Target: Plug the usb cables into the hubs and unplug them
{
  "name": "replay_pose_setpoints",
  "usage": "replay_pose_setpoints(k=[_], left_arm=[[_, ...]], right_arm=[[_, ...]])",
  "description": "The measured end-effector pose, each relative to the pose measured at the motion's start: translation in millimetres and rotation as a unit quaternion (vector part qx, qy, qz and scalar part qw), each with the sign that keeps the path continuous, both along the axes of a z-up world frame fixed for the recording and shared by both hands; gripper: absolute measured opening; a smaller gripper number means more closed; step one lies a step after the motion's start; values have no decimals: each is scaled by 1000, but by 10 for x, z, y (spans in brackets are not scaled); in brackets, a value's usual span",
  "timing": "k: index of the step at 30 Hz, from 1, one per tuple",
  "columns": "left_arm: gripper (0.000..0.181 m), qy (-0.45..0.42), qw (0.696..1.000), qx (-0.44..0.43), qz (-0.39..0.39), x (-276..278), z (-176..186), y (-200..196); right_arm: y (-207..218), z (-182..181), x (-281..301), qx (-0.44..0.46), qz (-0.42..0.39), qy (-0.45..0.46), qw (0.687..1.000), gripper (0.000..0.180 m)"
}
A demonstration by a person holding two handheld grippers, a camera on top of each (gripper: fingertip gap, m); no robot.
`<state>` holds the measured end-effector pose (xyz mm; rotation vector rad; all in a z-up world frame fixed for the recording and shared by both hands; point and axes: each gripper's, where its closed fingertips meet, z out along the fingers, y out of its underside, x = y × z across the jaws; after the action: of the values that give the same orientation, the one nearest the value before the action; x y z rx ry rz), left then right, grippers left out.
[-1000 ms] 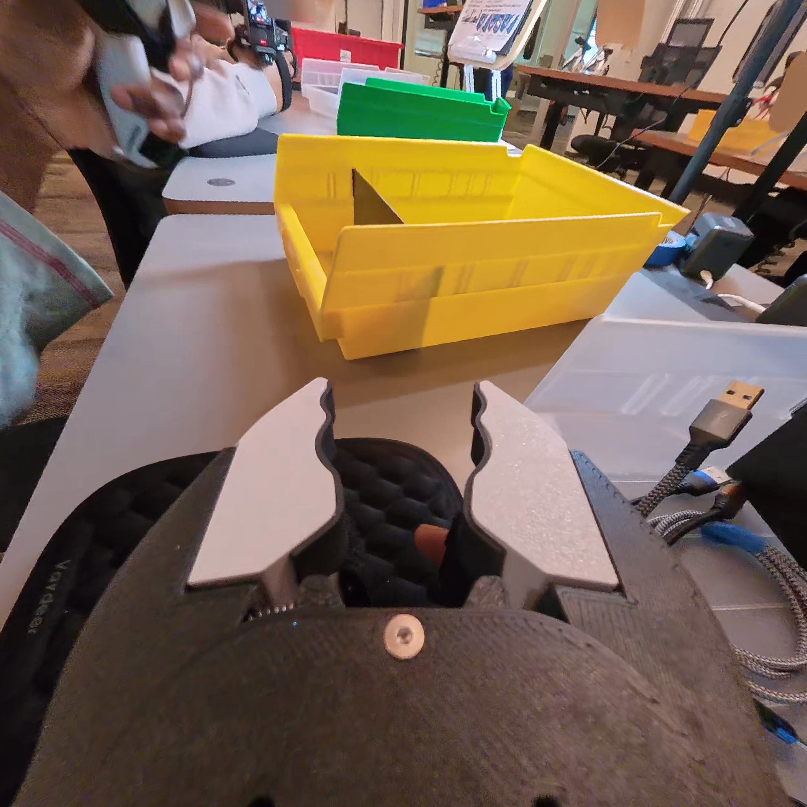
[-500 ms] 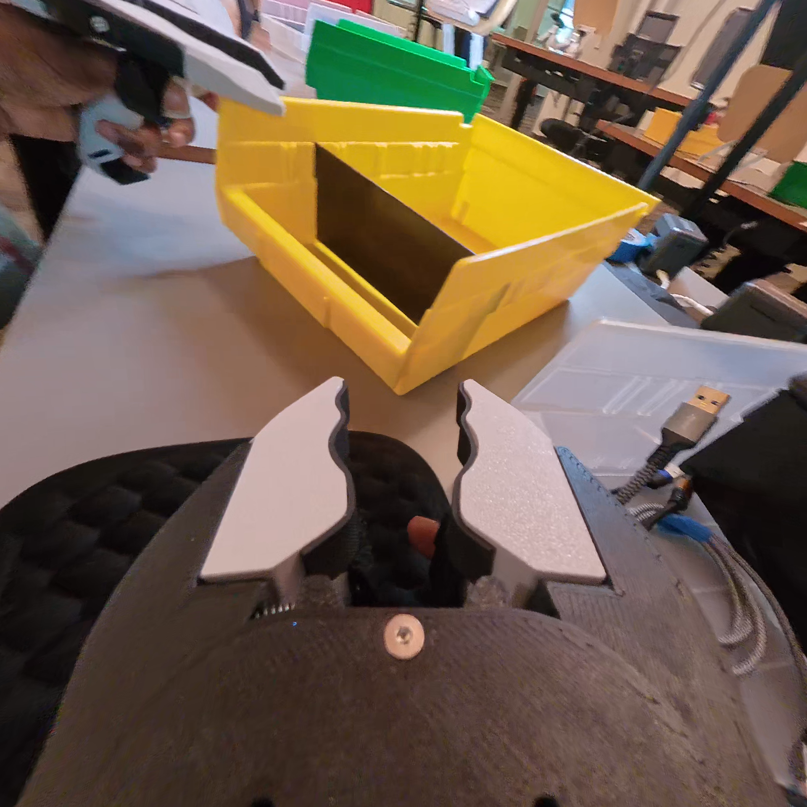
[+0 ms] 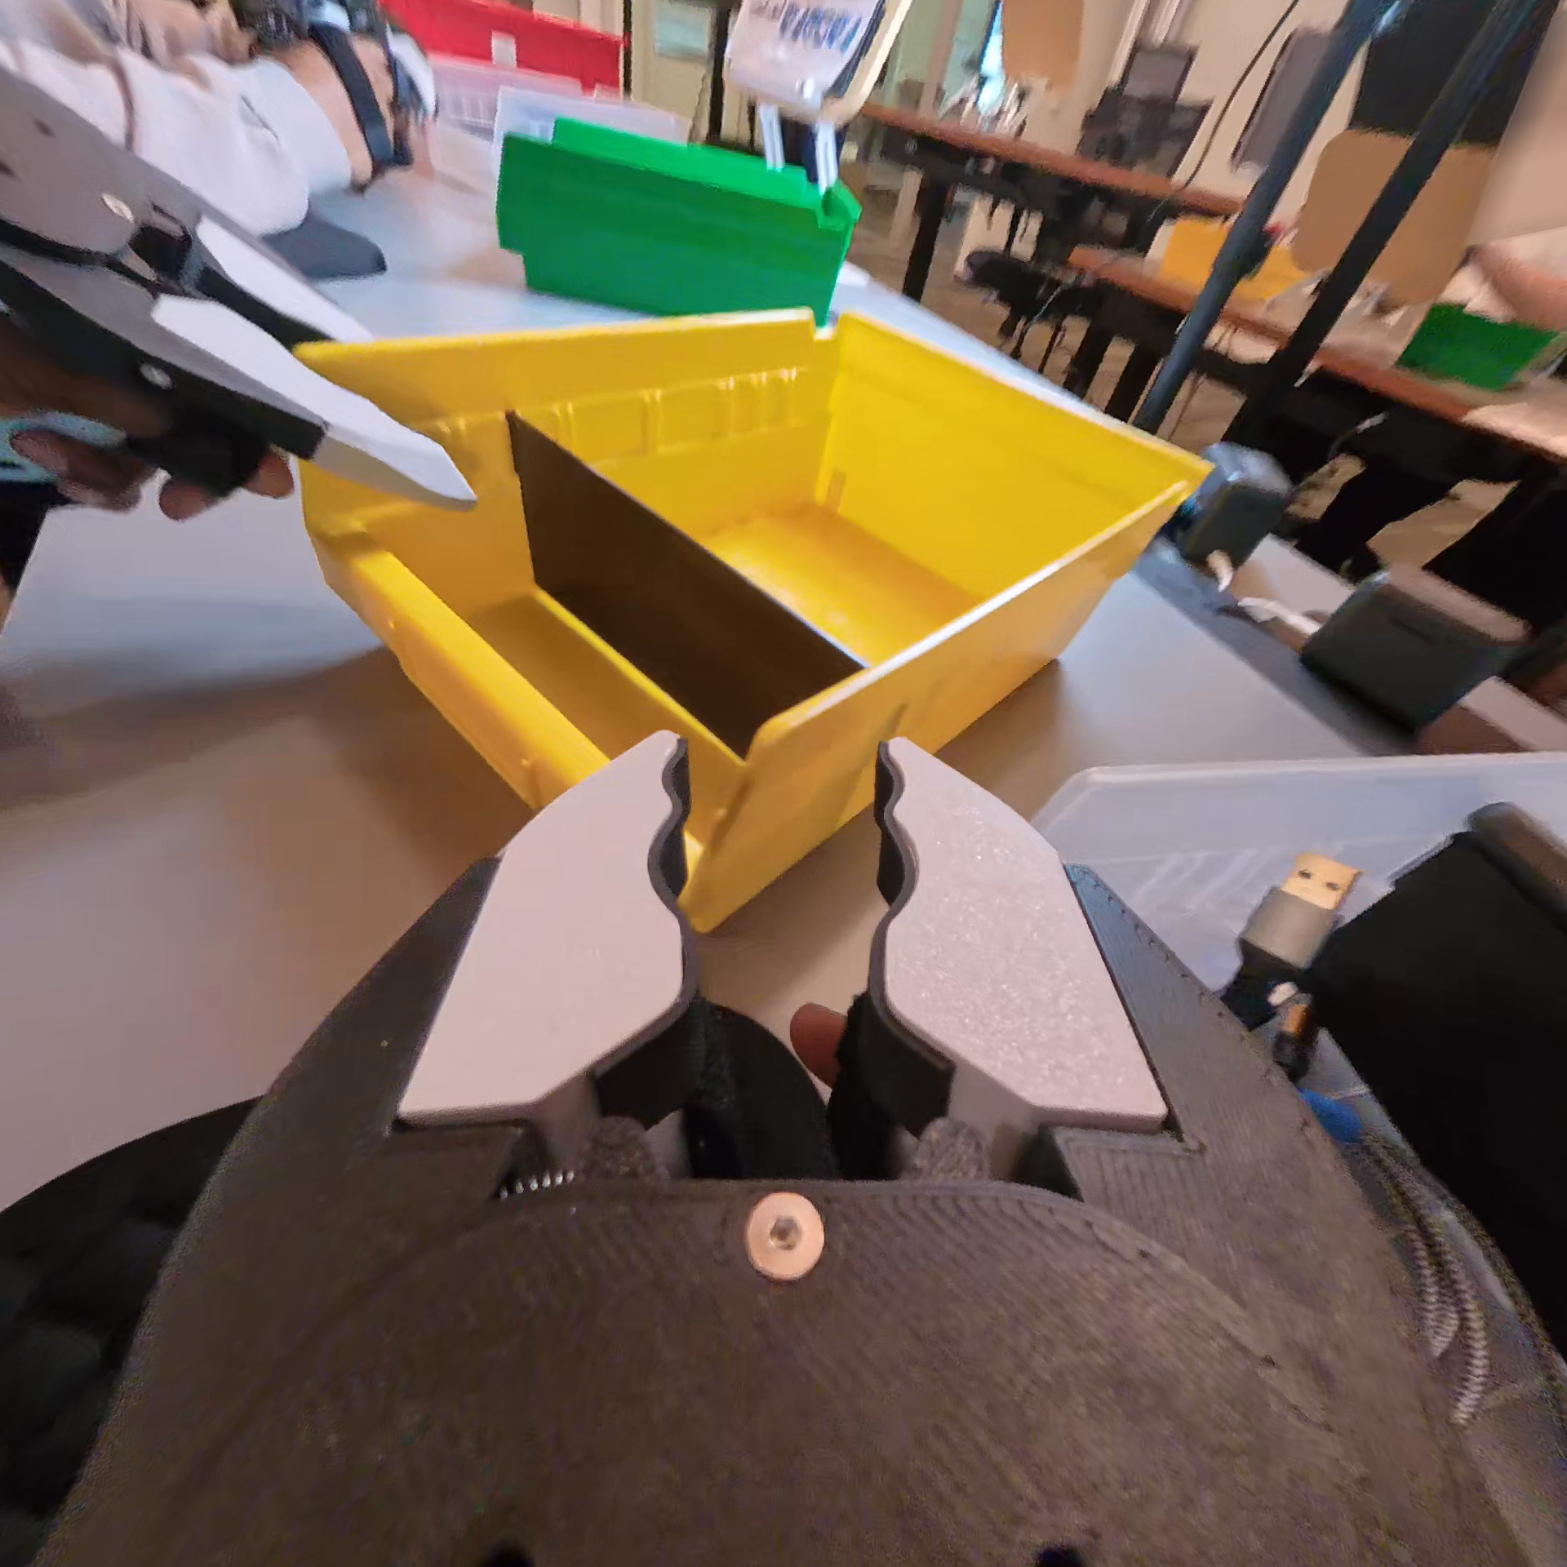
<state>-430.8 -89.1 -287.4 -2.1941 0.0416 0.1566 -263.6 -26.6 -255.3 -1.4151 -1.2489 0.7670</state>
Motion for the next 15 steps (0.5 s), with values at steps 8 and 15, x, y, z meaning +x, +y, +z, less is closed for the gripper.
replay_pose_setpoints(k=[8,15], left_arm=[[42,26,997,-39,-54,194,-75,-24],[22,85,994,-58,-18,236,121,-81]], right_arm=[[43,-182,27,70,-47,-68,994,20],[60,6,115,189,-63,-38,979,16]])
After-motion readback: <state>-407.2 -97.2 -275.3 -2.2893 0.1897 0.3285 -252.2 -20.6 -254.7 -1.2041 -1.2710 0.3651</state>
